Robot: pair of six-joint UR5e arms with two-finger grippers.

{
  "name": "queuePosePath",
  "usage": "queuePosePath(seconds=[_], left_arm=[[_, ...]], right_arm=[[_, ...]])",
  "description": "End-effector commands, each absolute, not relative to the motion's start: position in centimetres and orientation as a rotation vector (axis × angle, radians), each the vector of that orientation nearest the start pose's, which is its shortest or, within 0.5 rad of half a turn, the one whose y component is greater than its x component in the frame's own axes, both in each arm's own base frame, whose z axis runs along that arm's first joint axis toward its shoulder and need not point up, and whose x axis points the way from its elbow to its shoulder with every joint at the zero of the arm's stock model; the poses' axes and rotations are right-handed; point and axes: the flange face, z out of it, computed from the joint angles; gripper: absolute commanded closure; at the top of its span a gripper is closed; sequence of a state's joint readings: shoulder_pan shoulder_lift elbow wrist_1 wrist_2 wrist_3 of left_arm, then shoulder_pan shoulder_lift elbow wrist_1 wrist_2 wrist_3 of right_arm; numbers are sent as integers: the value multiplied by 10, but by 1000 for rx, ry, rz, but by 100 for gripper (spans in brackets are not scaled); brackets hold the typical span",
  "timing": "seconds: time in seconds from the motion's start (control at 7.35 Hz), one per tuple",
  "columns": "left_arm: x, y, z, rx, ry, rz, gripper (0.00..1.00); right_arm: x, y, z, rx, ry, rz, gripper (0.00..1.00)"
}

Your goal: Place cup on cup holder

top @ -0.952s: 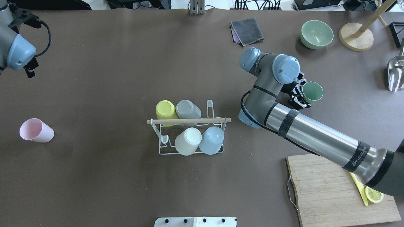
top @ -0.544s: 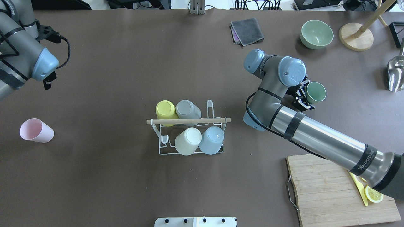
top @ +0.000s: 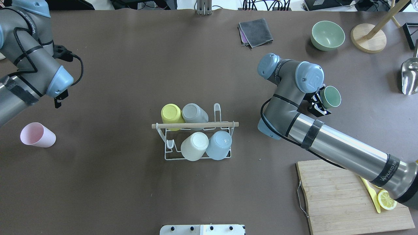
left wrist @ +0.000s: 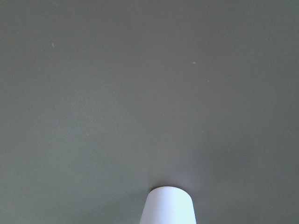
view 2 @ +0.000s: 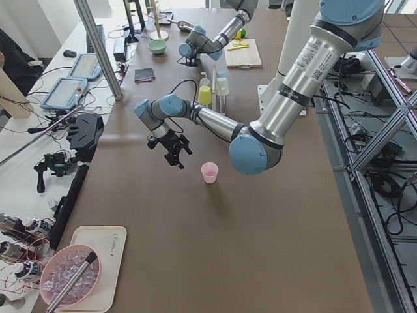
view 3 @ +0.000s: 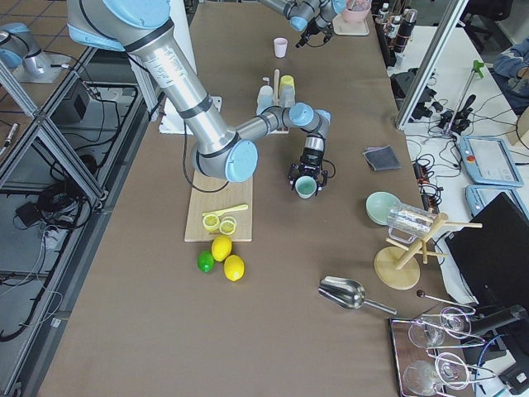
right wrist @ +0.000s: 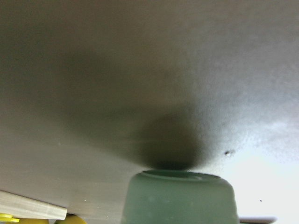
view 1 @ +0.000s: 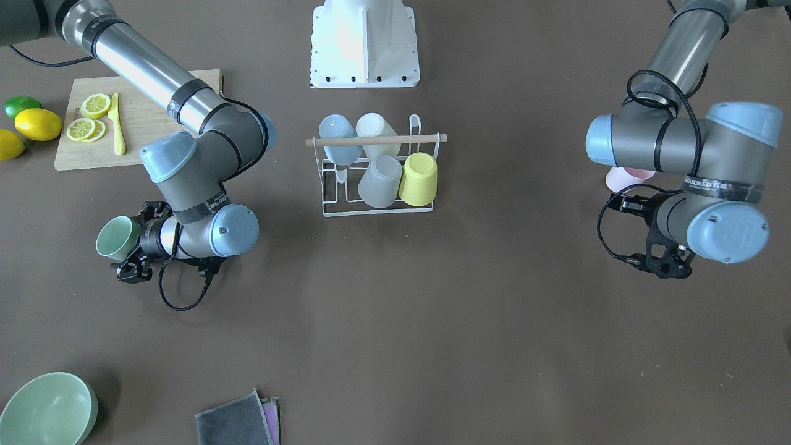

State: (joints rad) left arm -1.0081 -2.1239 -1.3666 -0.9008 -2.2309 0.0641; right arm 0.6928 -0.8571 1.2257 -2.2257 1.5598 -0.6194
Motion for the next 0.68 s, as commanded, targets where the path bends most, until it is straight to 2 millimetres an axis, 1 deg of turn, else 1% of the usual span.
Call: queuePosePath(seconds=[0.0,0.14,0.27,0.41,0.54], left_arm=[[303,-593,525,-514,566,565,1],[304,-592,533,-527,567,582,1],[313,-587,538,-542,562,592,1],[321,-585,545,-564,556,594,1],[329,-581,548,-580,569,594,1]], right_arm=[[-460,-553,472,-312,64,-1493,0],[-460,-553,472,-310,67,-1494,0],[-461,-553,472,-308,66,-1494,8],[-461,-554,472,-306,66,-1494,27],[-461,-554,472,-306,68,-1494,51]])
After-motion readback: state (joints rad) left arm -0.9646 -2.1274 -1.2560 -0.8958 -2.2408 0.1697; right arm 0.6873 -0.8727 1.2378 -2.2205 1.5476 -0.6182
